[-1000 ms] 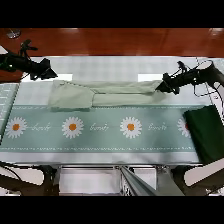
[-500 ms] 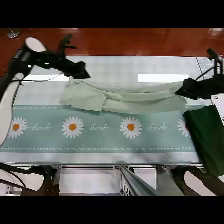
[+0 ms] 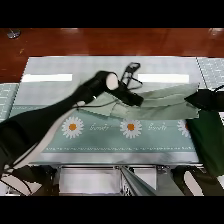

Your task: Fold the shirts.

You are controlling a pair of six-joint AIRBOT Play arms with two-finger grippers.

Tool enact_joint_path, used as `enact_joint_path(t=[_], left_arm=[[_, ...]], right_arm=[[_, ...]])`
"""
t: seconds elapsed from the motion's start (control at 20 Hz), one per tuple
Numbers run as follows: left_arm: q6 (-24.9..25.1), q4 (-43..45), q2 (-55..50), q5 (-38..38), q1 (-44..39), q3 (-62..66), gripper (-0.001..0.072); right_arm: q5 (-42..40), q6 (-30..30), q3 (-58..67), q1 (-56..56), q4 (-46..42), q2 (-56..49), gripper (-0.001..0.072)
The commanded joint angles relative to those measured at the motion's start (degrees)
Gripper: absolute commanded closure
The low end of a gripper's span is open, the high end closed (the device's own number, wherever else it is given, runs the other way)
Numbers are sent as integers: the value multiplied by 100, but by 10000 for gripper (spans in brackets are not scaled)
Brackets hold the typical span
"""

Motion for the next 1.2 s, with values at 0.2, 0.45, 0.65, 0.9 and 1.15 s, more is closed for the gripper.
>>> enact_joint_path(t=[0.2,0.45,0.65,0.9,1.15], left_arm=[[-516,-761,-1145,337,-1008,901,684],[-354,-852,-1062,-568,-334,1718,684],[-361,-704,-623,-1539,1268,1766,684],[-229,-446,498,-2175,3432,1746,683],[404,-431,2496,-1969,4983,1641,683]], right_arm=[[-13,-31,-20,2,407,105,695],[-28,-48,-20,2,409,103,694],[-118,-120,17,11,678,22,695],[-815,55,542,1379,876,-715,695],[-1683,275,2006,3228,903,-2798,695]])
